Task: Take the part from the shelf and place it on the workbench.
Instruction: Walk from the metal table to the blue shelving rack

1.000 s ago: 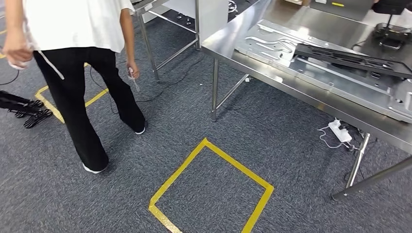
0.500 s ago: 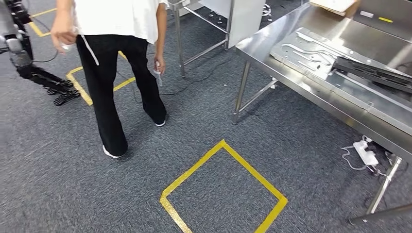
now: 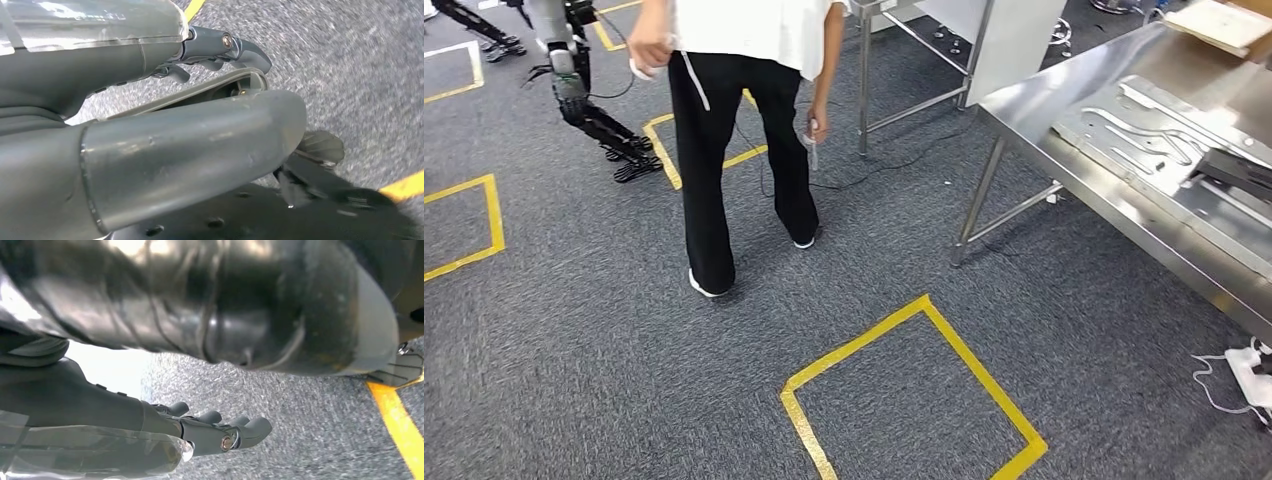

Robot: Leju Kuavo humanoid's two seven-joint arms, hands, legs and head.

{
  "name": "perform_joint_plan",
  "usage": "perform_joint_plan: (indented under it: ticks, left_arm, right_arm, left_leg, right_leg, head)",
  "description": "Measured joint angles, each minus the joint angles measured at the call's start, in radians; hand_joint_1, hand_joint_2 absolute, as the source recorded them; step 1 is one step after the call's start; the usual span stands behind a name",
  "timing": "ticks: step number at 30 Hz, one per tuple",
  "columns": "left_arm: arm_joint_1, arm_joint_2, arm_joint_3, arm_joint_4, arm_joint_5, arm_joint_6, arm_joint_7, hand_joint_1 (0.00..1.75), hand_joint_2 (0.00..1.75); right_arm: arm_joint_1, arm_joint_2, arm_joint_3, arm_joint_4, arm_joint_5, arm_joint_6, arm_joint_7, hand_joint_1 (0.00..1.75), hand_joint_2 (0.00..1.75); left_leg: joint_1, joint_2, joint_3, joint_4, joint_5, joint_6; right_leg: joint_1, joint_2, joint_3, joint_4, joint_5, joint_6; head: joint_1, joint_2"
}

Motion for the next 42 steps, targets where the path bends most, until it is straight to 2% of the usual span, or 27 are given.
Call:
perform_joint_plan:
  ticks: [1, 2, 5, 7, 9, 10, 11, 12, 13, 14, 16, 18, 20, 22, 24, 26, 27, 28, 30, 31, 33, 35, 37, 38, 40, 41, 42]
  left_arm:
    - [-0.002, 0.000, 0.000, 0.000, 0.000, 0.000, 0.000, 0.00, 0.00]
    - [-0.002, 0.000, 0.000, 0.000, 0.000, 0.000, -0.001, 0.00, 0.00]
    - [0.001, 0.000, 0.000, 0.000, 0.000, 0.000, -0.001, 0.00, 0.00]
    - [0.002, 0.000, 0.000, 0.000, 0.000, 0.000, -0.001, 0.00, 0.00]
    - [0.000, 0.001, 0.000, 0.000, 0.001, 0.000, 0.000, 0.00, 0.00]
    - [-0.001, 0.001, 0.000, 0.000, 0.001, 0.000, 0.000, 0.00, 0.00]
    - [-0.001, 0.001, 0.000, 0.000, 0.001, 0.000, 0.000, 0.00, 0.00]
    - [0.000, 0.000, 0.000, 0.000, 0.001, 0.000, 0.000, 0.00, 0.00]
    - [0.000, 0.000, 0.000, 0.000, 0.001, 0.000, 0.001, 0.00, 0.00]
    - [0.001, 0.000, 0.000, 0.000, 0.001, 0.000, 0.001, 0.00, 0.00]
    - [-0.001, -0.006, 0.000, 0.000, 0.001, 0.001, 0.002, 0.00, 0.00]
    - [-0.004, -0.011, 0.000, 0.000, 0.001, 0.002, 0.002, 0.00, 0.00]
    - [-0.005, -0.012, 0.000, 0.000, 0.002, 0.001, 0.002, 0.00, 0.00]
    - [-0.002, -0.011, 0.000, 0.000, 0.002, 0.001, 0.002, 0.00, 0.00]
    - [-0.002, -0.010, 0.000, 0.000, 0.002, 0.001, 0.003, 0.00, 0.00]
    - [-0.004, -0.010, 0.000, 0.000, 0.002, 0.001, 0.003, 0.00, 0.00]
    - [-0.003, -0.010, 0.000, 0.000, 0.002, 0.001, 0.003, 0.00, 0.00]
    - [-0.001, -0.009, 0.000, 0.000, 0.002, 0.001, 0.003, 0.00, 0.00]
    - [0.000, -0.009, 0.000, 0.000, 0.002, 0.001, 0.003, 0.00, 0.00]
    - [-0.001, -0.011, 0.000, 0.001, 0.002, 0.001, 0.003, 0.00, 0.00]
    - [-0.003, -0.014, 0.000, 0.002, 0.002, 0.001, 0.003, 0.00, 0.00]
    - [-0.002, -0.011, 0.000, 0.002, 0.002, 0.001, 0.003, 0.00, 0.00]
    - [-0.001, -0.007, 0.000, 0.002, 0.002, 0.001, 0.003, 0.00, 0.00]
    - [-0.002, -0.006, 0.000, 0.002, 0.002, 0.001, 0.003, 0.00, 0.00]
    - [-0.002, -0.005, 0.000, 0.002, 0.002, 0.001, 0.003, 0.00, 0.00]
    - [-0.002, -0.004, 0.000, 0.002, 0.002, 0.001, 0.003, 0.00, 0.00]
    - [-0.002, -0.004, 0.000, 0.002, 0.002, 0.001, 0.003, 0.00, 0.00]
  right_arm:
    - [0.000, 0.000, 0.000, 0.000, 0.000, 0.000, 0.000, 0.00, 0.00]
    - [-0.001, 0.001, 0.000, 0.000, 0.000, -0.001, 0.000, 0.00, 0.00]
    - [-0.007, 0.001, 0.000, 0.000, 0.000, -0.003, 0.000, 0.00, 0.00]
    - [-0.008, 0.001, 0.001, 0.000, 0.000, -0.004, 0.000, 0.00, 0.00]
    - [-0.006, 0.001, 0.001, 0.000, 0.000, -0.004, 0.000, 0.00, 0.00]
    - [-0.005, 0.001, 0.001, 0.000, 0.000, -0.004, 0.001, 0.00, 0.00]
    - [-0.004, 0.001, 0.001, 0.000, 0.000, -0.003, 0.001, 0.00, 0.00]
    - [-0.004, 0.001, 0.001, 0.000, 0.000, -0.003, 0.001, 0.00, 0.00]
    - [-0.003, 0.001, 0.001, 0.000, 0.000, -0.003, 0.002, 0.00, 0.00]
    - [-0.003, 0.001, 0.001, 0.000, 0.000, -0.003, 0.002, 0.00, 0.00]
    - [-0.001, -0.003, 0.000, 0.000, 0.000, -0.003, 0.002, 0.00, 0.00]
    - [-0.001, -0.008, 0.000, 0.000, 0.001, -0.003, 0.001, 0.00, 0.00]
    - [-0.005, -0.008, 0.000, 0.000, 0.002, -0.003, 0.001, 0.00, 0.00]
    - [-0.003, -0.006, 0.000, 0.000, 0.002, -0.003, 0.001, 0.00, 0.00]
    - [0.002, -0.006, 0.000, 0.000, 0.002, -0.003, 0.001, 0.00, 0.00]
    - [0.003, -0.005, 0.000, 0.000, 0.002, -0.003, 0.002, 0.00, 0.00]
    - [0.002, -0.005, 0.000, 0.000, 0.002, -0.003, 0.002, 0.00, 0.00]
    - [0.002, -0.005, 0.000, 0.000, 0.002, -0.003, 0.002, 0.00, 0.00]
    - [0.000, -0.007, 0.000, 0.000, 0.002, -0.002, 0.002, 0.00, 0.00]
    - [0.000, -0.008, 0.000, 0.000, 0.002, -0.001, 0.002, 0.00, 0.00]
    - [-0.003, -0.012, 0.000, -0.001, 0.002, -0.001, 0.002, 0.00, 0.00]
    - [-0.008, -0.010, 0.000, 0.000, 0.002, -0.001, 0.002, 0.00, 0.00]
    - [-0.010, -0.008, 0.000, 0.000, 0.002, 0.001, 0.002, 0.00, 0.00]
    - [-0.009, -0.006, 0.000, 0.000, 0.002, 0.003, 0.002, 0.00, 0.00]
    - [-0.008, -0.006, 0.000, 0.000, 0.002, 0.003, 0.002, 0.00, 0.00]
    - [-0.007, -0.005, 0.000, 0.000, 0.003, 0.004, 0.002, 0.00, 0.00]
    - [-0.007, -0.005, 0.000, 0.001, 0.004, 0.004, 0.002, 0.00, 0.00]
  left_leg:
    - [-0.003, 0.013, 0.029, -0.054, 0.016, 0.005]
    - [-0.006, 0.021, 0.041, -0.079, 0.020, 0.010]
    - [-0.008, 0.000, 0.037, -0.088, 0.025, 0.027]
    - [-0.004, -0.017, 0.038, -0.096, 0.033, 0.041]
    - [-0.005, -0.036, 0.034, -0.099, 0.038, 0.050]
    - [-0.007, -0.047, 0.031, -0.098, 0.039, 0.052]
    - [-0.010, -0.059, 0.030, -0.098, 0.040, 0.053]
    - [-0.012, -0.072, 0.030, -0.097, 0.041, 0.054]
    - [-0.015, -0.087, 0.032, -0.097, 0.041, 0.054]
    - [-0.017, -0.101, 0.034, -0.096, 0.041, 0.054]
    - [-0.014, -0.125, 0.033, -0.096, 0.042, 0.052]
    - [-0.004, -0.145, 0.024, -0.097, 0.047, 0.043]
    - [0.000, -0.162, 0.021, -0.103, 0.054, 0.032]
    - [-0.005, -0.126, 0.009, -0.078, 0.036, 0.025]
    - [-0.003, -0.070, -0.044, 0.024, -0.019, 0.016]
    - [0.010, -0.052, -0.106, 0.136, -0.057, -0.002]
    - [0.018, -0.047, -0.116, 0.151, -0.051, -0.012]
    - [0.027, -0.041, -0.105, 0.128, -0.028, -0.022]
    - [0.043, -0.011, -0.045, 0.011, 0.033, -0.044]
    - [0.047, 0.004, -0.022, -0.035, 0.050, -0.048]
    - [0.044, 0.016, -0.011, -0.058, 0.048, -0.035]
    - [0.037, -0.001, -0.018, -0.049, 0.044, -0.010]
    - [0.031, -0.017, -0.020, -0.049, 0.044, 0.006]
    - [0.027, -0.025, -0.020, -0.052, 0.046, 0.012]
    - [0.015, -0.043, -0.023, -0.054, 0.049, 0.020]
    - [0.008, -0.055, -0.024, -0.055, 0.050, 0.024]
    - [0.001, -0.068, -0.023, -0.055, 0.050, 0.027]
  right_leg:
    - [0.002, -0.008, 0.003, 0.001, -0.002, 0.005]
    - [0.004, -0.016, 0.005, 0.001, -0.004, 0.011]
    - [0.003, -0.029, 0.011, 0.000, -0.006, 0.027]
    - [-0.001, 0.010, -0.006, 0.044, -0.042, 0.038]
    - [-0.003, 0.063, -0.065, 0.167, -0.112, 0.041]
    - [-0.003, 0.073, -0.097, 0.233, -0.137, 0.040]
    - [-0.001, 0.077, -0.120, 0.276, -0.146, 0.038]
    - [0.001, 0.080, -0.125, 0.284, -0.133, 0.033]
    - [0.005, 0.085, -0.110, 0.246, -0.099, 0.025]
    - [0.011, 0.097, -0.079, 0.178, -0.054, 0.013]
    - [0.021, 0.149, -0.021, 0.044, 0.009, -0.018]
    - [0.029, 0.179, -0.004, -0.005, 0.019, -0.037]
    - [0.028, 0.156, 0.008, -0.032, 0.029, -0.042]
    - [0.020, 0.126, 0.034, -0.073, 0.044, -0.042]
    - [0.015, 0.093, 0.049, -0.095, 0.051, -0.037]
    - [0.010, 0.058, 0.052, -0.095, 0.045, -0.027]
    - [0.005, 0.043, 0.054, -0.091, 0.039, -0.019]
    - [-0.001, 0.029, 0.056, -0.086, 0.033, -0.010]
    - [-0.011, 0.006, 0.057, -0.063, 0.012, 0.014]
    - [-0.014, -0.003, 0.054, -0.046, -0.003, 0.027]
    - [-0.013, -0.015, 0.050, -0.023, -0.023, 0.047]
    - [-0.019, -0.021, 0.053, -0.019, -0.028, 0.056]
    - [-0.027, 0.007, 0.047, 0.007, -0.056, 0.059]
    - [-0.029, 0.031, 0.027, 0.051, -0.087, 0.057]
    - [-0.022, 0.066, -0.047, 0.194, -0.159, 0.045]
    - [-0.015, 0.073, -0.087, 0.266, -0.183, 0.036]
    - [-0.005, 0.077, -0.113, 0.305, -0.183, 0.025]
  head:
    - [0.000, 0.000]
    - [0.000, 0.000]
    - [0.001, 0.000]
    - [0.001, 0.000]
    - [0.001, 0.000]
    - [0.001, 0.000]
    - [0.001, 0.000]
    - [0.001, 0.000]
    - [0.001, 0.000]
    - [0.001, 0.000]
    - [-0.001, 0.000]
    - [-0.001, 0.000]
    - [0.000, 0.000]
    - [-0.001, 0.000]
    - [-0.001, 0.000]
    - [-0.001, 0.000]
    - [-0.002, 0.000]
    - [-0.001, 0.000]
    - [-0.002, 0.000]
    - [-0.001, 0.000]
    - [0.003, 0.000]
    - [0.007, 0.000]
    - [0.007, 0.000]
    - [0.007, 0.000]
    - [0.007, 0.000]
    - [0.007, 0.000]
    - [0.007, 0.000]
